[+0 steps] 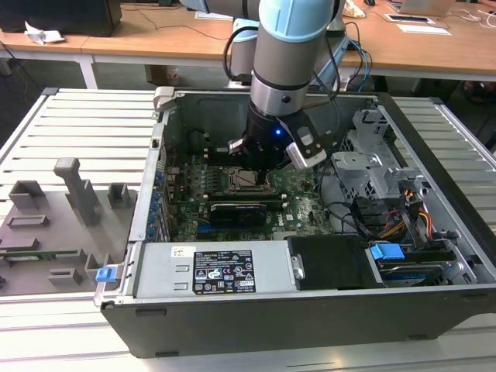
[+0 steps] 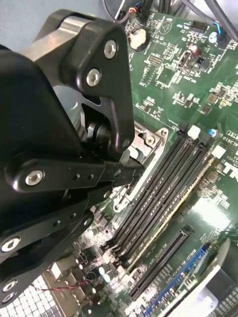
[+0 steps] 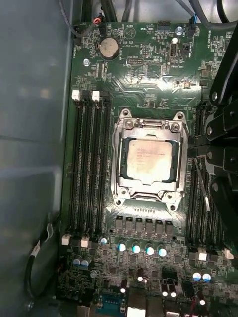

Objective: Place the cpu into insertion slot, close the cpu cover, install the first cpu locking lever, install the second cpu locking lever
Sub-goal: 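Install the second cpu locking lever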

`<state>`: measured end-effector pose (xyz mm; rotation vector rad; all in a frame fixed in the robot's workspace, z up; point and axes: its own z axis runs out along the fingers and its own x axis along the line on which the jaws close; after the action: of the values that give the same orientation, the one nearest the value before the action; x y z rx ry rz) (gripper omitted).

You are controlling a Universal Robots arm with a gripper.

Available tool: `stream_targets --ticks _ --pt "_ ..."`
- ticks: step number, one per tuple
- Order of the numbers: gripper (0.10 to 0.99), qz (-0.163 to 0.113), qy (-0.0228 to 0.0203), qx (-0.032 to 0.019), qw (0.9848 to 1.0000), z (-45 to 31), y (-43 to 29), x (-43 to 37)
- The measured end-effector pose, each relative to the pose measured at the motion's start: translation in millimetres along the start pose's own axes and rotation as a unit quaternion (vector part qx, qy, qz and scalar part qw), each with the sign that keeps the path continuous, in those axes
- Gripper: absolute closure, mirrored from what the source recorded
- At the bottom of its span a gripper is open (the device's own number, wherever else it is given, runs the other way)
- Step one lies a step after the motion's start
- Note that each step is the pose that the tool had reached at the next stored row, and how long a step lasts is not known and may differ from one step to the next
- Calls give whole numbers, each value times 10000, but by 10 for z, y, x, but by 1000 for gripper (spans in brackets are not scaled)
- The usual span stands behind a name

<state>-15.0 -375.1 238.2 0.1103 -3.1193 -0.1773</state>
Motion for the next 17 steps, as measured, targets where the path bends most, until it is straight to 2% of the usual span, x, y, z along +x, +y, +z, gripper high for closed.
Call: stream_targets --ticks 2,5,7,10,15,17 --pt "980 -5 1 0 10000 0 -7 27" --pt "980 -6 1 0 10000 1 -15 109" --pt "980 -6 1 0 10000 3 -20 207" --pt "980 -6 0 -2 10000 18 -21 307" --pt "980 -8 1 -4 10000 119 -31 344" --pt "980 -10 -1 -40 10000 131 -47 354"
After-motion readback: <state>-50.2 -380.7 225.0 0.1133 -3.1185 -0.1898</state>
